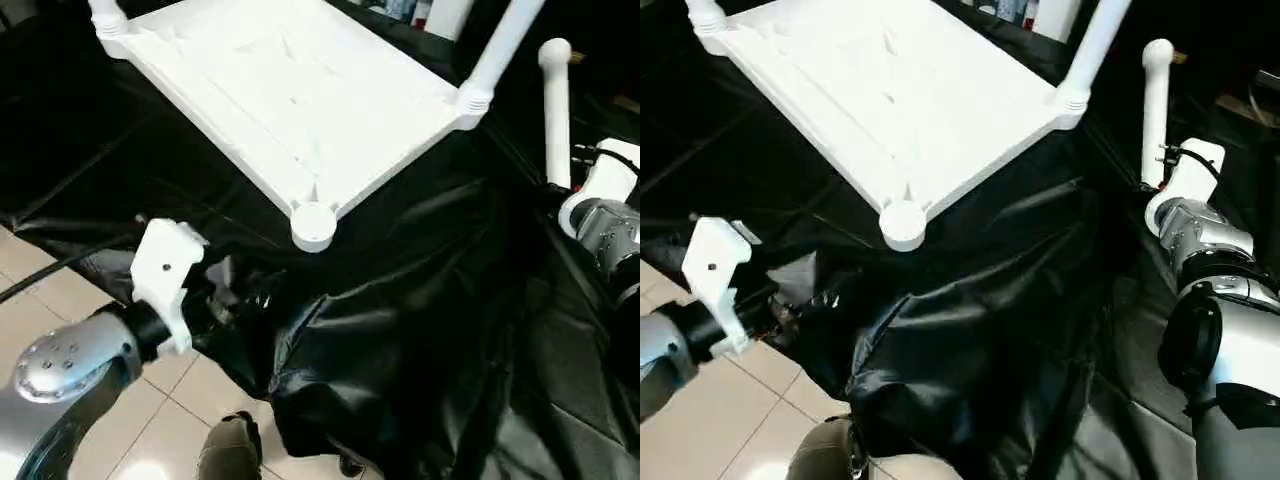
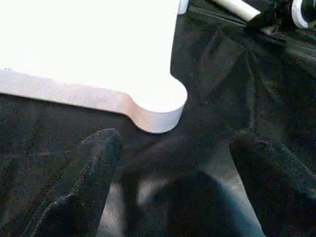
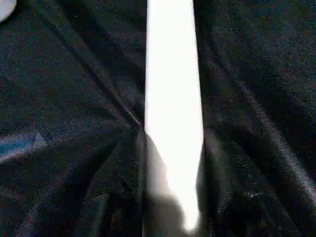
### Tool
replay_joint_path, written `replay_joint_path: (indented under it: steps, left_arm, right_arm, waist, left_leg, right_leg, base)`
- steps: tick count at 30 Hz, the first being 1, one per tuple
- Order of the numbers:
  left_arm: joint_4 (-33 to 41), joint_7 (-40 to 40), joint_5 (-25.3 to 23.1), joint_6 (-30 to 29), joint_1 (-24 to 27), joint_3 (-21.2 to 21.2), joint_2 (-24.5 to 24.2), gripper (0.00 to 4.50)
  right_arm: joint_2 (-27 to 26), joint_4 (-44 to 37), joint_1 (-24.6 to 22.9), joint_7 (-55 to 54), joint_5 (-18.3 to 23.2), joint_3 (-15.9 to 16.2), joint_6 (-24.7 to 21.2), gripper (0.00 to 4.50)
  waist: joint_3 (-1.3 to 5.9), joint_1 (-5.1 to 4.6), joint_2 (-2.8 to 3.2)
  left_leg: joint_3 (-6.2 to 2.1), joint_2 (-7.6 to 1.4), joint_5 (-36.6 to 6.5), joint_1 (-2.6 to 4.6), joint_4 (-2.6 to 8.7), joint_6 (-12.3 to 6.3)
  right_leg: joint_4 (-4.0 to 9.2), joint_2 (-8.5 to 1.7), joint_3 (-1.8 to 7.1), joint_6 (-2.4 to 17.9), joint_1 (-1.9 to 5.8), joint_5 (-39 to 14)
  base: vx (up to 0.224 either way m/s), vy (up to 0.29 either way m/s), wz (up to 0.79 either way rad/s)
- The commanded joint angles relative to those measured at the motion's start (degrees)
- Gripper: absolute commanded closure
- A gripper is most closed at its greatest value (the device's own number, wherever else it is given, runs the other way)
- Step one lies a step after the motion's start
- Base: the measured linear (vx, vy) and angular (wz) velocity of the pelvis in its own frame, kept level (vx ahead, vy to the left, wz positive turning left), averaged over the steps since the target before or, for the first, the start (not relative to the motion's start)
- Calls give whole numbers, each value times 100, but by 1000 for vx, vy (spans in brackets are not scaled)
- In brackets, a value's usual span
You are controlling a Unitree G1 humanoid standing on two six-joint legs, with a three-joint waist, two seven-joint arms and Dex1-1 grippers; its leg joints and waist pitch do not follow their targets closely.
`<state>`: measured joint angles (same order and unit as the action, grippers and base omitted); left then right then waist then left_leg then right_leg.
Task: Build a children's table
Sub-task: Pick table leg
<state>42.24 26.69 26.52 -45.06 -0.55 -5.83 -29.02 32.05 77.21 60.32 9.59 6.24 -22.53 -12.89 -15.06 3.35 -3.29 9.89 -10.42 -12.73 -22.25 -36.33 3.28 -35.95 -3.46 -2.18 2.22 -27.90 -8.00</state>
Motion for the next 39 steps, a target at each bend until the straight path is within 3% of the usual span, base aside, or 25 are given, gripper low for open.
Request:
replay_joint_path:
  steps: [1,4,5,7,9,11,12,13,15,16,18,19,20,21,22,25,28,30,32,33,34,36,37,39]
  left_arm:
    - [-70,-1,-36,94,-3,71,25,52]
    - [-225,-93,-68,202,-79,86,145,52]
    - [-344,-167,-148,280,-134,106,192,52]
    - [-481,-247,-257,372,-196,127,231,52]
    - [-730,-363,-300,481,-335,83,378,52]
    - [-909,-385,-333,589,-442,106,469,52]
    - [-962,-390,-347,608,-486,135,497,52]
    - [-1015,-397,-359,623,-533,164,526,52]
    - [-1076,-418,-390,645,-597,226,564,52]
    - [-1164,-451,-427,684,-666,297,617,52]
    - [-1284,-514,-458,732,-767,400,746,52]
    - [-1370,-551,-479,758,-822,455,827,52]
    - [-1412,-580,-508,770,-846,507,876,52]
    - [-1424,-588,-518,775,-852,523,890,52]
    - [-1468,-611,-556,797,-872,595,932,52]
    - [-1590,-652,-651,829,-936,780,1036,52]
    - [-1665,-702,-688,819,-1000,913,1147,52]
    - [-1709,-720,-705,820,-1042,979,1202,52]
    - [-1806,-752,-766,839,-1118,1099,1284,52]
    - [-1806,-752,-766,839,-1118,1099,1284,52]
    - [-1840,-748,-775,841,-1146,1121,1294,52]
    - [-1905,-723,-796,844,-1184,1176,1308,52]
    - [-1940,-704,-813,847,-1186,1202,1316,52]
    - [-1948,-702,-832,839,-1168,1220,1314,52]
  right_arm:
    - [113,51,-111,89,61,-110,154,324]
    - [124,22,-174,369,42,-86,347,324]
    - [120,6,-210,479,57,-92,426,324]
    - [111,-7,-245,541,94,-120,472,324]
    - [90,-37,-318,605,164,-174,539,324]
    - [55,-77,-397,654,241,-231,595,324]
    - [31,-124,-427,695,284,-248,613,324]
    - [6,-176,-457,739,329,-264,631,324]
    - [-35,-307,-504,769,406,-291,610,324]
    - [-78,-472,-581,799,477,-319,590,324]
    - [-176,-869,-783,877,616,-364,443,324]
    - [-276,-1243,-981,894,685,-358,328,324]
    - [-377,-1645,-1191,880,747,-353,172,324]
    - [-407,-1767,-1254,874,766,-353,122,324]
    - [-530,-2280,-1513,843,840,-346,-92,324]
    - [-976,-4149,-2446,530,1129,-254,-868,324]
    - [-1358,-5480,-3142,24,1297,-258,-1511,324]
    - [-1564,-6043,-3450,-275,1330,-287,-1741,324]
    - [-1938,-7078,-3978,-659,1437,-283,-2232,324]
    - [-1938,-7078,-3978,-659,1437,-283,-2232,324]
    - [-2042,-7338,-4093,-750,1445,-273,-2383,324]
    - [-2279,-7954,-4414,-999,1371,-186,-2747,325]
    - [-2403,-8355,-4636,-1147,1336,-108,-3049,325]
    - [-2431,-8595,-4770,-1225,1307,-45,-3263,325]
  waist:
    - [680,20,-62]
    - [713,17,-74]
    - [808,17,-107]
    - [840,31,-81]
    - [875,19,-102]
    - [965,36,-59]
    - [959,35,-76]
    - [1003,41,-64]
    - [1014,32,-80]
    - [1090,40,-48]
    - [1092,45,-55]
    - [1153,50,10]
    - [1164,62,-7]
    - [1162,58,-29]
    - [1193,57,-5]
    - [1236,76,23]
    - [1260,67,17]
    - [1241,57,23]
    - [1245,56,70]
    - [1241,35,68]
    - [1243,13,92]
    - [1234,-6,140]
    - [1222,-39,159]
    - [1177,-82,228]
  left_leg:
    - [32,-109,267,58,329,-1060]
    - [33,-106,208,42,318,-1009]
    - [38,-105,243,48,294,-1010]
    - [40,-104,297,41,286,-1035]
    - [42,-113,269,35,265,-1019]
    - [32,-107,166,31,240,-899]
    - [33,-102,130,17,238,-880]
    - [32,-103,96,22,231,-853]
    - [26,-98,-88,-6,238,-792]
    - [19,-100,-153,11,223,-712]
    - [28,-110,-339,11,238,-598]
    - [8,-111,-359,14,235,-509]
    - [33,-112,-432,42,238,-480]
    - [36,-91,-479,34,247,-465]
    - [18,-100,-535,29,264,-391]
    - [3,-120,-789,84,300,-196]
    - [-15,-94,-996,93,333,-40]
    - [-20,-60,-1092,62,342,28]
    - [-34,-41,-1122,89,351,67]
    - [-40,-33,-1144,87,360,61]
    - [-74,-32,-1177,47,389,78]
    - [-84,-24,-1237,54,419,83]
    - [-121,-39,-1322,25,463,91]
    - [-163,-59,-1693,122,490,82]
  right_leg:
    - [236,-332,231,1870,513,-672]
    - [227,-328,231,1849,523,-694]
    - [201,-331,228,1863,555,-616]
    - [191,-315,224,1865,552,-529]
    - [190,-305,213,1860,544,-594]
    - [183,-315,210,1814,567,-751]
    - [190,-311,210,1792,566,-782]
    - [181,-308,208,1767,571,-771]
    - [216,-307,202,1654,581,-1017]
    - [217,-314,192,1571,588,-1178]
    - [273,-303,187,1385,571,-1451]
    - [255,-295,177,1301,584,-1524]
    - [311,-269,176,1203,531,-1566]
    - [330,-239,175,1117,540,-1616]
    - [333,-246,163,1017,553,-1762]
    - [408,-242,140,665,499,-2262]
    - [489,-231,109,286,473,-2821]
    - [576,-222,91,37,464,-3230]
    - [644,-228,56,-246,422,-3530]
    - [683,-216,37,-299,429,-3594]
    - [691,-244,-10,-355,475,-3669]
    - [784,-237,-69,-495,487,-3730]
    - [821,-248,-132,-528,539,-3748]
    - [991,-254,-268,-577,547,-3953]
  base:
    - [0,0,0]
    - [0,0,0]
    - [0,0,0]
    - [0,0,0]
    - [0,0,0]
    - [0,0,0]
    - [0,0,0]
    - [0,0,0]
    - [0,0,0]
    - [0,0,0]
    - [0,0,0]
    - [0,0,0]
    - [0,0,0]
    - [0,0,0]
    - [0,0,0]
    - [0,0,0]
    - [0,0,0]
    - [0,0,0]
    - [0,0,0]
    - [0,0,0]
    - [0,0,0]
    - [-30,23,-7]
    - [0,0,0]
    - [0,0,0]
